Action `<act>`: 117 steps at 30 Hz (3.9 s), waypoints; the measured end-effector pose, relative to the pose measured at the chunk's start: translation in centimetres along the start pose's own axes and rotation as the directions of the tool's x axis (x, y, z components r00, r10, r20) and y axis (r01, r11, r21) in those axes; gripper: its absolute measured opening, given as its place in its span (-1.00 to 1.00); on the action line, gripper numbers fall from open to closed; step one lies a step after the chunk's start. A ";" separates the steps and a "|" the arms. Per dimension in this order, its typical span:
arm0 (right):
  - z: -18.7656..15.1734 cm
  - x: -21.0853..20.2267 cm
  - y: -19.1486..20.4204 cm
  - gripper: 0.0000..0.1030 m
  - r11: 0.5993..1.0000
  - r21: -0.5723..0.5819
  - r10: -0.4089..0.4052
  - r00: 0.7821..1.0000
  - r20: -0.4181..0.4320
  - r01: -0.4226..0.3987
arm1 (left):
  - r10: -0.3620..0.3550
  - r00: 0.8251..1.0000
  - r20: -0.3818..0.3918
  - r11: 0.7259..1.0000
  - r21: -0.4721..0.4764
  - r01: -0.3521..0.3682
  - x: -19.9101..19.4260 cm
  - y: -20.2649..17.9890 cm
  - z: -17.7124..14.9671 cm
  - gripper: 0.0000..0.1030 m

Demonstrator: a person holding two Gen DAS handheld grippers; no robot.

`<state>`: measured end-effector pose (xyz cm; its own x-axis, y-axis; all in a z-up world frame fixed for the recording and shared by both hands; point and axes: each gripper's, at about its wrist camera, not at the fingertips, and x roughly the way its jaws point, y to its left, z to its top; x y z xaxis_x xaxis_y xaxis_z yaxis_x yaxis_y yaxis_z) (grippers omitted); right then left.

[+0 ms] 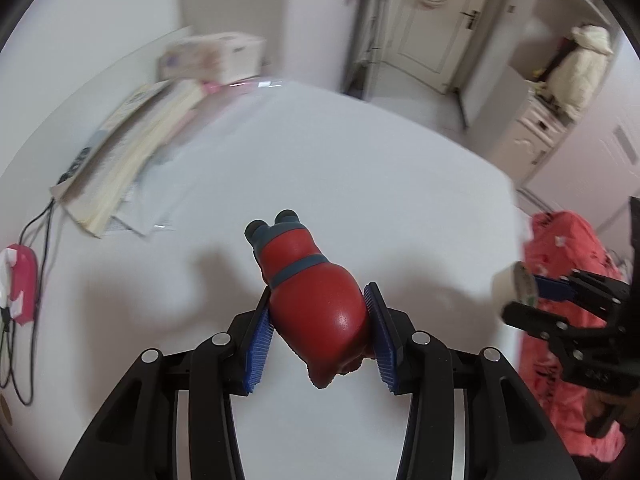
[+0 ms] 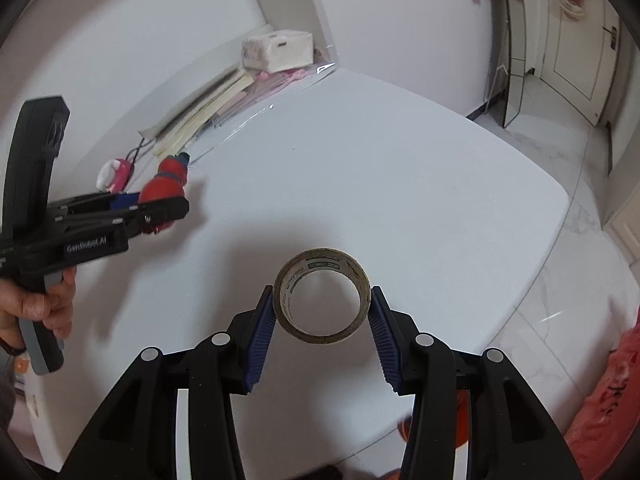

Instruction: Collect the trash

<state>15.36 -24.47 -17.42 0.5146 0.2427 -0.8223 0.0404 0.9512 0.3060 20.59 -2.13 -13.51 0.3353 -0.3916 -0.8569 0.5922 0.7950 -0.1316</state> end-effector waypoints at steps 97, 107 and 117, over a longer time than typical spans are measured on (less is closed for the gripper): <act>-18.7 -14.9 -17.3 0.76 0.905 0.366 0.246 0.969 -0.027 -0.219 | -0.191 0.966 -0.177 0.872 0.422 0.250 3.1 -26.4 -6.9 0.89; -15.0 -23.2 -10.1 0.78 0.941 0.196 0.253 0.959 0.130 -0.275 | -0.109 0.989 0.102 0.935 0.349 0.067 -7.6 -23.4 -7.1 0.89; -11.1 -25.7 -1.5 0.78 0.983 -0.077 0.180 0.944 0.278 -0.165 | 0.116 0.941 0.317 0.978 0.129 -0.164 -14.0 -19.6 -8.0 0.89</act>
<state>-7.42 -30.05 -2.08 0.7308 0.3474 -0.5876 -0.1112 0.9099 0.3997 -1.54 -8.51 -2.98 0.6167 -0.4230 -0.6639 0.6184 0.7821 0.0762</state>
